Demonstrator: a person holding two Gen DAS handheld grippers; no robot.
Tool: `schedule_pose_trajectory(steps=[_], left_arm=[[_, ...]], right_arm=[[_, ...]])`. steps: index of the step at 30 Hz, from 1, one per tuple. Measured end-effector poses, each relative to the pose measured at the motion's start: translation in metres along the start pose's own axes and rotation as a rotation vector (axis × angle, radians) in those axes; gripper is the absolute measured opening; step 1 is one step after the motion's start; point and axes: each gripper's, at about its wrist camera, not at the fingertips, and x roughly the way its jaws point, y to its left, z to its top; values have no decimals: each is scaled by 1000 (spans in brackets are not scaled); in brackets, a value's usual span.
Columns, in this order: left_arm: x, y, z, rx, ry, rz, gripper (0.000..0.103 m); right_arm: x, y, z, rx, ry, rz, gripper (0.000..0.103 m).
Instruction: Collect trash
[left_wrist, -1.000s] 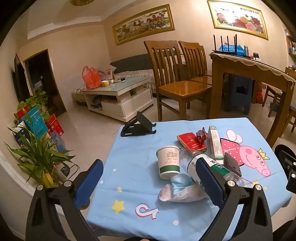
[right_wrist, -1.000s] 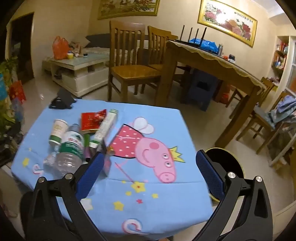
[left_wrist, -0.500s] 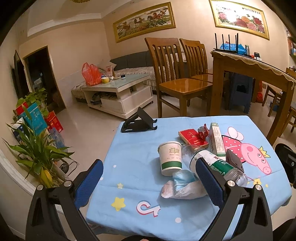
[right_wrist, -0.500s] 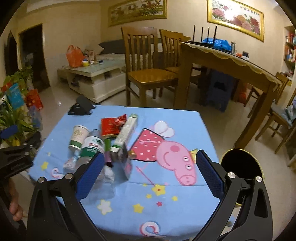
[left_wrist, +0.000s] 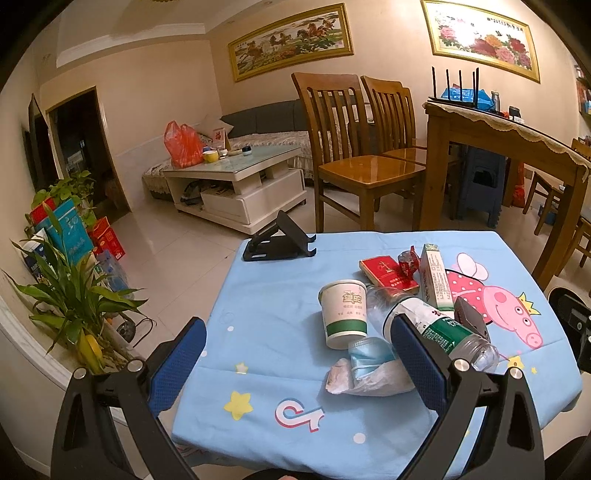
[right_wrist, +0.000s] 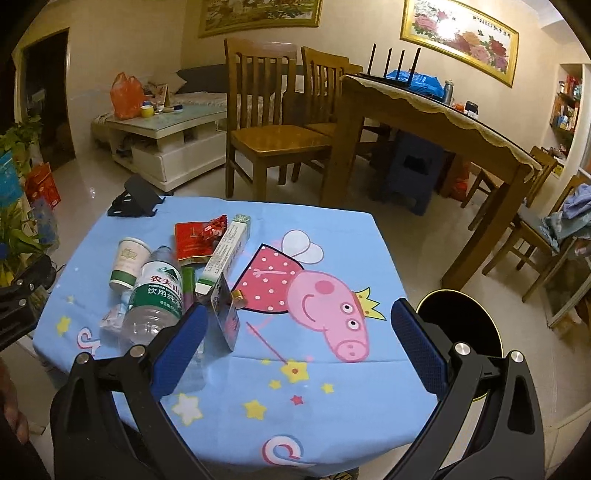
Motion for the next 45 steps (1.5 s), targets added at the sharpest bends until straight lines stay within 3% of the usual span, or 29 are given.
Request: schedule_pose_trajectory(steps=[34,40,45], left_arm=[[-8,-5,3,1,-7,-21,97],[-5,0,3,-12,0,-19,97],[7,19,-1,-46,22,-12,97]], right_arm=[[5,-2,-6,24,19,16,98],[6,13,0,-16,25,32,98],[8,42,16,-95,26,98,98]])
